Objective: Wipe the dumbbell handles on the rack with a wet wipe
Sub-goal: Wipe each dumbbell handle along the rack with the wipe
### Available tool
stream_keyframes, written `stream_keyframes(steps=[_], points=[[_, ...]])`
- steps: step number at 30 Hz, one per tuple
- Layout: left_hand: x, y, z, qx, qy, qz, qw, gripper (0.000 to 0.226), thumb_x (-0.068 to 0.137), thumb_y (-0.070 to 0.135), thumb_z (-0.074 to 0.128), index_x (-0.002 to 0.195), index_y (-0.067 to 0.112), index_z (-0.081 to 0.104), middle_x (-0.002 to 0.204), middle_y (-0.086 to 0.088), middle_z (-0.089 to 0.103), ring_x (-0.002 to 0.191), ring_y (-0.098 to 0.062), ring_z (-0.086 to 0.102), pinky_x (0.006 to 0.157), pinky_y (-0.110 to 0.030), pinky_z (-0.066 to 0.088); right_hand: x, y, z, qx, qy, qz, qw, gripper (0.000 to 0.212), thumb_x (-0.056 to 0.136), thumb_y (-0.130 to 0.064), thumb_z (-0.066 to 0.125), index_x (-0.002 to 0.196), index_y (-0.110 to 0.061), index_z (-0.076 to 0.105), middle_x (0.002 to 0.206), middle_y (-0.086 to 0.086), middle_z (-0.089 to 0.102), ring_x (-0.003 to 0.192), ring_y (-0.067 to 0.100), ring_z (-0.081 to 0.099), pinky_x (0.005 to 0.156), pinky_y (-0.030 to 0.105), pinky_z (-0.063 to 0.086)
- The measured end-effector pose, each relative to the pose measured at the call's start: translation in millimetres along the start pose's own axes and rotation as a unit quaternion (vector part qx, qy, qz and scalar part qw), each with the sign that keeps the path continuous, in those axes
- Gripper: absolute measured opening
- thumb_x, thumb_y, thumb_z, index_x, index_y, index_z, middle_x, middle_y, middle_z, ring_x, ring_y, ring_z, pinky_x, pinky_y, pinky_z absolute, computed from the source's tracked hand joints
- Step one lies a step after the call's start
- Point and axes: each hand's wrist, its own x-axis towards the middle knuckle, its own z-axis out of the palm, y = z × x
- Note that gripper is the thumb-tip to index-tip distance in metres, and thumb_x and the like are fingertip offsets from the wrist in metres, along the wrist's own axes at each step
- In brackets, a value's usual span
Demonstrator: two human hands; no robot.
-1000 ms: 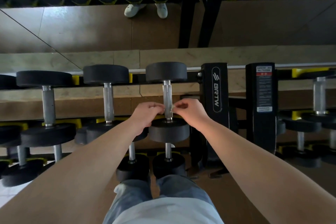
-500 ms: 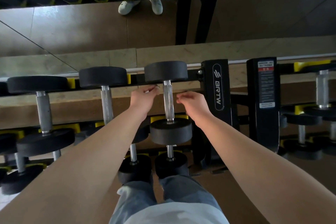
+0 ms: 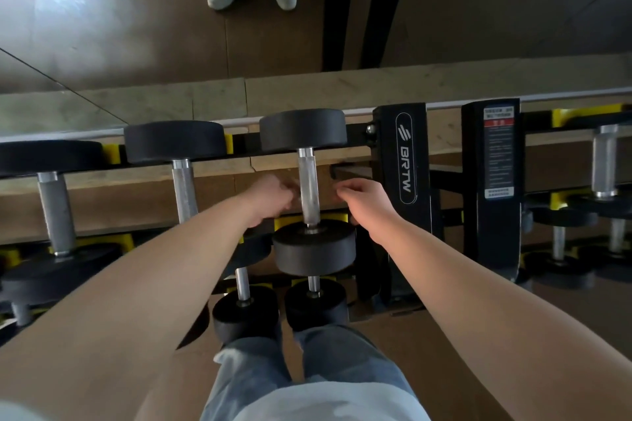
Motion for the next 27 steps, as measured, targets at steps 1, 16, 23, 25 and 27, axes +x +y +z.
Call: stream_keyframes(steps=[1, 16, 23, 25, 27], points=[[7, 4, -5, -0.057, 0.034, 0.005, 0.998, 0.014, 0.103, 0.016, 0.053, 0.105, 0.016, 0.067, 0.084, -0.005, 0.064, 0.08, -0.021, 0.059, 0.065, -0.03, 0.046, 1, -1, -1, -0.005, 0.0, -0.003, 1.0, 0.022, 0.104, -0.024, 0.056, 0.119, -0.024, 0.072, 0.099, -0.007, 0.068, 0.08, 0.007, 0.059, 0.071, 0.029, 0.052], [26, -12, 1, -0.256, -0.077, -0.043, 0.963, 0.025, 0.105, 0.017, 0.05, 0.121, 0.021, 0.068, 0.072, 0.003, 0.059, 0.055, -0.007, 0.046, 0.049, -0.02, 0.037, -8, 26, -1, -0.028, -0.031, 0.032, 0.999, 0.02, 0.104, -0.021, 0.054, 0.102, -0.031, 0.071, 0.094, -0.009, 0.075, 0.095, 0.009, 0.063, 0.077, 0.03, 0.045], [19, -6, -7, -0.258, -0.071, -0.026, 0.963, 0.027, 0.105, 0.013, 0.05, 0.119, 0.029, 0.066, 0.068, 0.005, 0.06, 0.053, -0.006, 0.041, 0.044, -0.019, 0.033, -10, 20, -2, -0.019, -0.022, 0.025, 0.999, 0.017, 0.103, -0.021, 0.056, 0.109, -0.027, 0.07, 0.09, -0.009, 0.076, 0.079, 0.001, 0.065, 0.065, 0.023, 0.042], [10, -14, -4, -0.087, -0.122, -0.019, 0.989, 0.023, 0.106, 0.022, 0.048, 0.116, 0.039, 0.06, 0.063, 0.004, 0.054, 0.054, -0.01, 0.042, 0.051, -0.023, 0.036, -10, 21, 0, -0.023, -0.022, 0.024, 0.999, 0.019, 0.103, -0.021, 0.056, 0.112, -0.024, 0.072, 0.09, -0.008, 0.077, 0.087, 0.006, 0.066, 0.068, 0.026, 0.044], [3, -17, 1, 0.053, -0.158, -0.012, 0.986, 0.018, 0.108, 0.029, 0.045, 0.114, 0.041, 0.057, 0.069, 0.0, 0.054, 0.062, -0.014, 0.046, 0.059, -0.026, 0.04, -11, 20, 2, -0.033, -0.023, 0.023, 0.999, 0.021, 0.102, -0.023, 0.056, 0.115, -0.022, 0.073, 0.09, -0.008, 0.077, 0.095, 0.01, 0.067, 0.075, 0.03, 0.047]])
